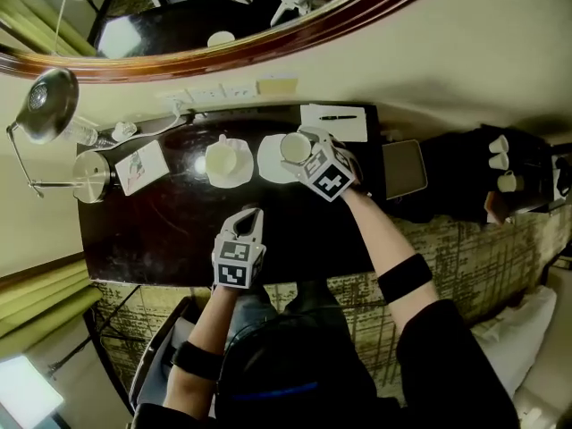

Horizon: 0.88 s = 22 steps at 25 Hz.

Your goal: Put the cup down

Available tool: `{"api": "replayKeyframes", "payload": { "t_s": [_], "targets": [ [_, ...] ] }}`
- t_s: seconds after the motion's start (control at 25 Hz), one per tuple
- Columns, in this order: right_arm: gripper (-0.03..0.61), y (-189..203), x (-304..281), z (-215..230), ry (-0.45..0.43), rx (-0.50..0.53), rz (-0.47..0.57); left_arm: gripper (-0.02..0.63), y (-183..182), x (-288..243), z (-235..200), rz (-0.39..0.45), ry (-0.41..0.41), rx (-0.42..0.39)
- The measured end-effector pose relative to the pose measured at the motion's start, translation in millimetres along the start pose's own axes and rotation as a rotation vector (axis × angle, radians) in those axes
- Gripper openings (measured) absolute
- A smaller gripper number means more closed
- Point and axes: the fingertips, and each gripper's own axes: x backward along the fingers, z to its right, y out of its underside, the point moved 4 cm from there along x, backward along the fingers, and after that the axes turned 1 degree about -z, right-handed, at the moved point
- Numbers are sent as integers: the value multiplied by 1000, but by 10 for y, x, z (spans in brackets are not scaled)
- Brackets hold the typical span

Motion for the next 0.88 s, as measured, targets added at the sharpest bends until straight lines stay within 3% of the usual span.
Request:
{"api": "replayKeyframes", "payload": {
  "t_s": [0.36, 0.88],
  "targets": [
    [370, -41, -336, -84, -109, 69, -11, 1, 144, 76, -224, -1, -40, 57],
    [377, 23, -431, -134, -148, 70, -46, 1, 140, 75, -278, 6, -55, 79]
  ]
}}
